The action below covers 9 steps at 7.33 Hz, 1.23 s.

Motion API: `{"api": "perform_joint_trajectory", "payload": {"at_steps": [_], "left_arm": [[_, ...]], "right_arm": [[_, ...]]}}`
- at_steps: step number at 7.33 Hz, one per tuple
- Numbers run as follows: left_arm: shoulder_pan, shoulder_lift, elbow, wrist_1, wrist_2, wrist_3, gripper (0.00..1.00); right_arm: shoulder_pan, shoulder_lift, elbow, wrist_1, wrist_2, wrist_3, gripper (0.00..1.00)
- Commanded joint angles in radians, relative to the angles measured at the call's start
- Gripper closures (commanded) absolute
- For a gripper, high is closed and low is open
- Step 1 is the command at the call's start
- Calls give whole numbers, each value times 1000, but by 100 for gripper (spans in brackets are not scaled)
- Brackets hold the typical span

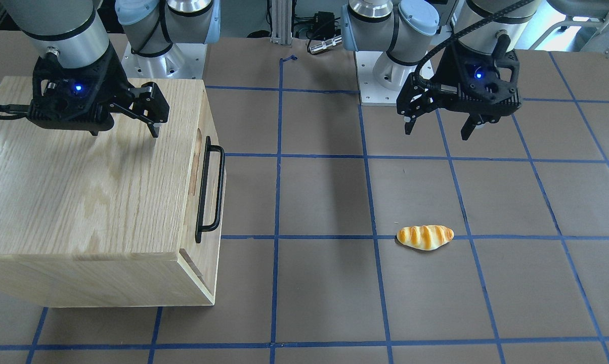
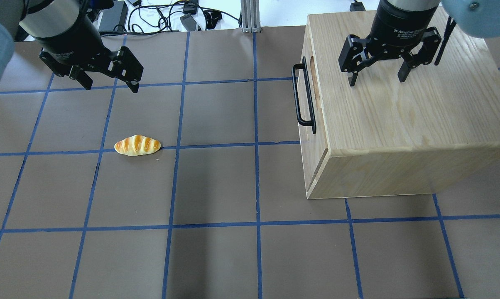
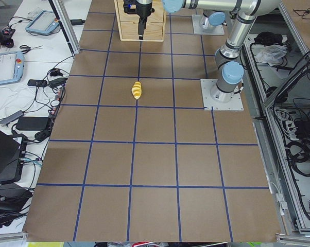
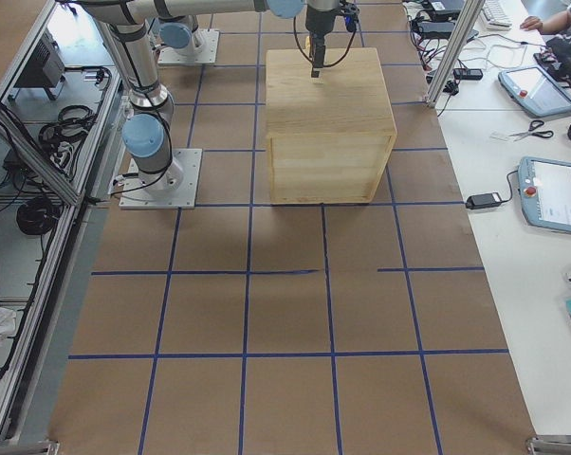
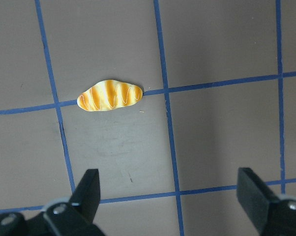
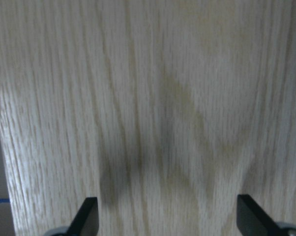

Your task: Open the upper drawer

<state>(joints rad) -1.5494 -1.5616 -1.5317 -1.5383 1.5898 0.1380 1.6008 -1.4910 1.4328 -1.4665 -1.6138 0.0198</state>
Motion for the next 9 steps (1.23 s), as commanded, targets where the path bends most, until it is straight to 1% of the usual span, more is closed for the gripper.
{"api": "perform_joint_trajectory", "payload": {"at_steps": [1, 9], "left_arm": [[3, 5, -4, 0, 5, 2, 0], [2, 2, -7, 0, -5, -1, 0]], "right_arm": [[-1, 0, 0, 0, 0, -1, 0], [1, 0, 0, 0, 0, 0, 0]]}}
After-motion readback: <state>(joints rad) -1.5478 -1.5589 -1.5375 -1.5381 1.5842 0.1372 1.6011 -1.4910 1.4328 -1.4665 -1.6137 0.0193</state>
